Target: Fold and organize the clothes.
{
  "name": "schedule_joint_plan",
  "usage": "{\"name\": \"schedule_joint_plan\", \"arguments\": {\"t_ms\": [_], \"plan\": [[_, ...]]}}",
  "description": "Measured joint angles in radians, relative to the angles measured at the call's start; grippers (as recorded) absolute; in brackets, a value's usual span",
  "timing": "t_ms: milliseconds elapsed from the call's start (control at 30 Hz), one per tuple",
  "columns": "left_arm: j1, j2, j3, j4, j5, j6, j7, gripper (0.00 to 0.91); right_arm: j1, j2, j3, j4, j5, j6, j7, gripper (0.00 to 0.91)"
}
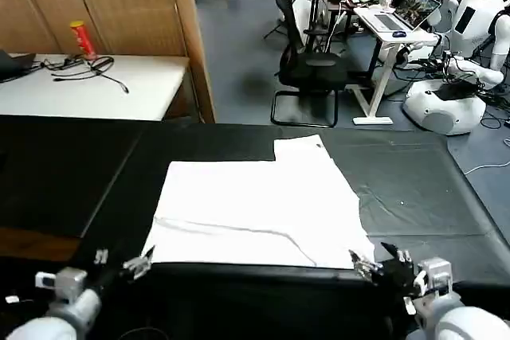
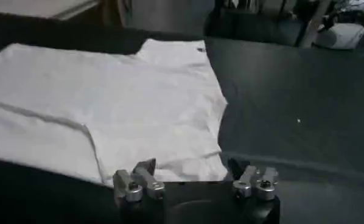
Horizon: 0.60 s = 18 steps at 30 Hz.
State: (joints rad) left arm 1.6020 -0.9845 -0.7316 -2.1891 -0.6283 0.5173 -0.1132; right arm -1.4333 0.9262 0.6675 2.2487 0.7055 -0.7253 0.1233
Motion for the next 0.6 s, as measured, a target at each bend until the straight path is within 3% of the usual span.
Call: {"name": "schedule_joint_plan", "arguments": {"t_ms": [267, 600], "plan": [[-0.34, 0.043, 0.139, 0.203, -0.107, 0.019, -0.008, 0.878, 0.346, 0.011, -0.146, -0.259, -0.035, 0.103, 0.0, 0.878], [-0.704, 0.041, 0.365, 0.486, -0.148, 0.034, 0.022, 0.878, 0.682, 0.105, -0.34, -0.634, -0.078, 0.098, 0.015, 0.878]]}}
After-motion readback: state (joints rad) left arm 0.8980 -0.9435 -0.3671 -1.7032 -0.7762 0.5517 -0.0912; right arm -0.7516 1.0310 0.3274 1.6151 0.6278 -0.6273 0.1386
